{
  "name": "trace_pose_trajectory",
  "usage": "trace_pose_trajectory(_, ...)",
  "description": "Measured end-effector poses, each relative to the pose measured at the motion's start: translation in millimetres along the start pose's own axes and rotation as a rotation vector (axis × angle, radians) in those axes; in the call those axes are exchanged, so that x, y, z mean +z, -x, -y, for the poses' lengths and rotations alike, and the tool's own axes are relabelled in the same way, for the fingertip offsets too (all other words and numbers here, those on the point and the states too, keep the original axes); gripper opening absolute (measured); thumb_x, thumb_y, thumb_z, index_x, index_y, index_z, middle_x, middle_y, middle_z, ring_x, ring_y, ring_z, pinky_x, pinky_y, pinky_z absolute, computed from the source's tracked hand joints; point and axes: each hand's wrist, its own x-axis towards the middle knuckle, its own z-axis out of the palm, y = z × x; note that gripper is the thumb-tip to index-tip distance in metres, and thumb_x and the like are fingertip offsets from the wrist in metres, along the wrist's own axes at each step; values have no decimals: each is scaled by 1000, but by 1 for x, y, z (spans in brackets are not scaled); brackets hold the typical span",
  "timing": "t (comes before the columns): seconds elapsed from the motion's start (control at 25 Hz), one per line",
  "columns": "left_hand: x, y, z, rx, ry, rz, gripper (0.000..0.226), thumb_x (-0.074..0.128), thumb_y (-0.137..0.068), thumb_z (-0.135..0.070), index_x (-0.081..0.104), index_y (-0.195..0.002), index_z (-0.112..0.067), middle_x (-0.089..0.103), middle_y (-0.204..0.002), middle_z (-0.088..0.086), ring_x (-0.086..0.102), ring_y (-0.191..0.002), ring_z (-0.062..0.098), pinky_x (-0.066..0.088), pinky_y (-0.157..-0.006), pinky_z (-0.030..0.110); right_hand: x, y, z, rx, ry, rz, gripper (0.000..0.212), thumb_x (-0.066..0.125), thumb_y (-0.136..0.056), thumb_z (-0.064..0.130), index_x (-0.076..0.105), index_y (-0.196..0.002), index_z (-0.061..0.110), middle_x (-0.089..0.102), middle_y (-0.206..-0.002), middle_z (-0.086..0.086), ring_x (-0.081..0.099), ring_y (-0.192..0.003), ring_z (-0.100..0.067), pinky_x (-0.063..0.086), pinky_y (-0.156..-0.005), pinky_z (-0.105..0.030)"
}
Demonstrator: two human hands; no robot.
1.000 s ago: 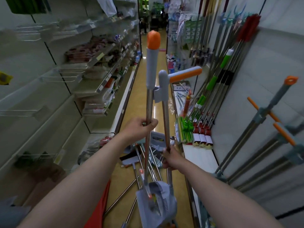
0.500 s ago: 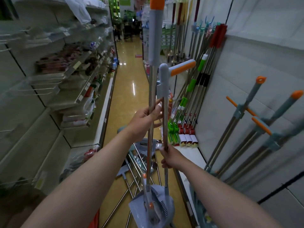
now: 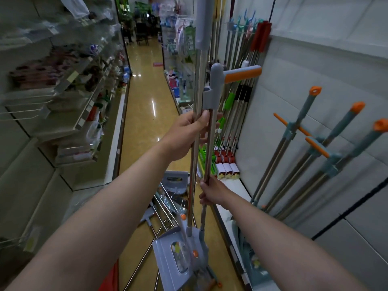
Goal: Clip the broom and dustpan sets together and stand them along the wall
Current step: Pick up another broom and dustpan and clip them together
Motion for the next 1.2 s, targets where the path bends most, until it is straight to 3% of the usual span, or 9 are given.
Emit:
trace_pose_trajectory(0.12,-2,-1,7,37,-33,6,41,53,-95,-33,59,-119,0,70,-115,9,66,-115,27,51,-98,55,3,-1,-3,42,-28,-1,18,35,-104,23,44,-118,16,64,-88,-14,68,-74,-28,58,-83,-53)
trace_pose_trajectory(0.32,-2,-4,16,71,-86,-38,34,66,-89,-23,60,-120,-11,68,-96,3,65,-99,27,45,-96,66,1,-1,0,93,-24,47,22,37,-106,24,41,-127,17,63,-90,-10,69,-78,-26,57,-84,-47)
trace_pose_trajectory(0.44,-4,-7,18,42,-79,-85,25,71,-87,-15,65,-112,-12,67,-93,1,65,-95,25,47,-99,63,-15,4,11,94,192,138,31,42,-104,21,45,-133,14,65,-98,-10,69,-89,-26,56,-79,-41)
trace_pose_trajectory(0.52,-3,-7,18,31,-72,-125,21,72,-87,-9,64,-106,-11,65,-90,1,65,-91,22,51,-95,54,-32,2,25,39,317,11,34,49,-99,18,50,-134,13,64,-112,-9,65,-98,-25,53,-77,-35)
trace_pose_trajectory(0.64,-1,-9,24,33,-64,-179,19,72,-87,-5,61,-102,-9,62,-90,8,62,-85,21,53,-79,37,-54,14,65,-245,-119,-404,28,54,-98,19,59,-126,17,65,-115,0,63,-108,-21,52,-81,-28)
trace_pose_trajectory(0.8,7,-9,29,56,-31,-211,6,68,-91,-9,63,-94,-12,64,-89,10,63,-85,23,54,-78,36,-65,40,108,-659,-375,-464,34,57,-93,20,57,-127,24,61,-129,4,55,-123,-9,47,-99,-24)
trace_pose_trajectory(0.96,10,-12,29,108,-102,-216,17,64,-91,0,63,-83,-16,64,-70,-7,63,-69,8,55,-65,25,-59,46,119,-689,-193,-405,57,69,-83,46,55,-132,19,62,-126,5,58,-119,-8,51,-97,-28)
trace_pose_trajectory(1.04,20,-11,32,142,-151,-228,22,53,-97,-3,62,-81,-17,63,-69,-8,62,-67,6,52,-62,24,-51,47,128,-657,-37,-493,67,77,-76,54,54,-128,18,64,-120,4,60,-113,-11,52,-92,-27)
trace_pose_trajectory(1.2,28,-10,30,241,-124,-212,22,53,-98,-2,65,-89,-18,68,-72,-9,66,-74,7,53,-65,28,-56,45,141,-592,19,-681,57,81,-73,52,60,-112,17,70,-103,3,67,-98,-15,57,-84,-32)
